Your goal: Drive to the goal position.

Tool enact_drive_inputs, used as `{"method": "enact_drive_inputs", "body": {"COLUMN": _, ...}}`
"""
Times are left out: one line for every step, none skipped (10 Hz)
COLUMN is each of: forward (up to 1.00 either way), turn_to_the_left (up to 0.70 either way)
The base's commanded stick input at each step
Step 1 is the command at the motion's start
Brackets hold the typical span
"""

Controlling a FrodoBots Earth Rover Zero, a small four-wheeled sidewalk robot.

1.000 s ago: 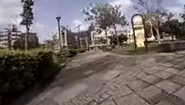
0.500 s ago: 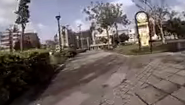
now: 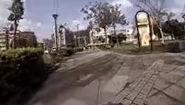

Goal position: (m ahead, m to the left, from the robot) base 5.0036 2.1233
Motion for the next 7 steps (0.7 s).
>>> {"method": "enact_drive_inputs", "body": {"forward": 0.70, "turn_to_the_left": 0.00}}
{"method": "enact_drive_inputs", "body": {"forward": 0.70, "turn_to_the_left": 0.00}}
{"method": "enact_drive_inputs", "body": {"forward": 0.70, "turn_to_the_left": 0.00}}
{"method": "enact_drive_inputs", "body": {"forward": 0.70, "turn_to_the_left": 0.00}}
{"method": "enact_drive_inputs", "body": {"forward": 0.70, "turn_to_the_left": 0.00}}
{"method": "enact_drive_inputs", "body": {"forward": 0.70, "turn_to_the_left": 0.00}}
{"method": "enact_drive_inputs", "body": {"forward": 0.70, "turn_to_the_left": 0.00}}
